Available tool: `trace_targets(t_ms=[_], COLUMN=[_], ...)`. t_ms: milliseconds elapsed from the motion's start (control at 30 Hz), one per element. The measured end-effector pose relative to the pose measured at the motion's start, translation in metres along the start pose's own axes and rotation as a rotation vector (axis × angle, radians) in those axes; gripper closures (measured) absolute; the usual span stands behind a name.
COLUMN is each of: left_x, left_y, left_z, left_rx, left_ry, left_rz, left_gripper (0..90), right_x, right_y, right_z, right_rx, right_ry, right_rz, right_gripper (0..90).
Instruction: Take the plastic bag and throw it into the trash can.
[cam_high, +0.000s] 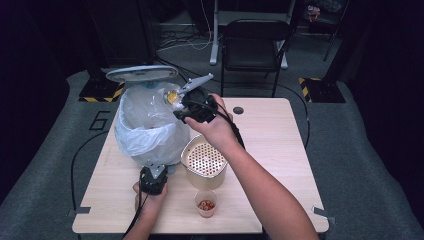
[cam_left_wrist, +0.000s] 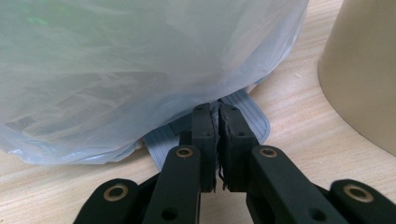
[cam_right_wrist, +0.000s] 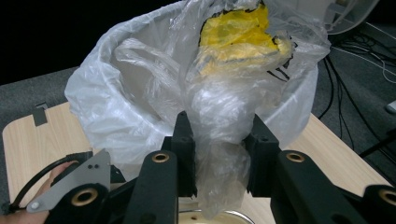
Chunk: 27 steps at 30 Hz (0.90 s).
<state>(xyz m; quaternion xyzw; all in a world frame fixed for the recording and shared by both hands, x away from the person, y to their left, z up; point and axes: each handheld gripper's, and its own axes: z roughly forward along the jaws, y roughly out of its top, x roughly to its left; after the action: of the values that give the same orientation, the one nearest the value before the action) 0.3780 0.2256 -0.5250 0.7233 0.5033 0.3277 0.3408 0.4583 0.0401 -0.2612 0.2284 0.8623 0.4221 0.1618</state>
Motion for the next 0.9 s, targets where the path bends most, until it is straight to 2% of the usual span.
trace_targets(t_ms=[67, 133, 167, 500, 567, 600, 900], left_x=[0.000, 0.000, 0.000, 0.000, 0.000, 0.000, 0.000], left_y=[0.000, 0.000, 0.000, 0.000, 0.000, 0.000, 0.000], left_z=[0.000, 0.000, 0.000, 0.000, 0.000, 0.000, 0.000], left_rx=[0.000, 0.000, -0.004, 0.001, 0.001, 0.000, 0.000], left_ry=[-0.001, -0.001, 0.002, 0.000, 0.000, -0.001, 0.000], left_rz=[0.000, -0.001, -0.002, 0.001, 0.000, 0.000, 0.000], left_gripper=[85.2, 85.2, 85.2, 85.2, 85.2, 85.2, 85.2], right_x=[0.001, 0.001, 0.003, 0.009, 0.011, 0.012, 0.014], right_y=[0.001, 0.003, 0.005, 0.020, 0.022, 0.023, 0.025], right_z=[0.003, 0.009, 0.014, 0.042, 0.048, 0.049, 0.067], right_rx=[0.006, 0.002, 0.012, 0.014, 0.003, 0.020, 0.026], right_ry=[0.004, 0.006, 0.010, 0.020, 0.017, 0.016, 0.004], right_rz=[0.010, -0.003, 0.015, -0.008, -0.012, -0.012, -0.010], right_gripper=[70.2, 70.2, 70.2, 70.0, 70.0, 69.9, 69.7])
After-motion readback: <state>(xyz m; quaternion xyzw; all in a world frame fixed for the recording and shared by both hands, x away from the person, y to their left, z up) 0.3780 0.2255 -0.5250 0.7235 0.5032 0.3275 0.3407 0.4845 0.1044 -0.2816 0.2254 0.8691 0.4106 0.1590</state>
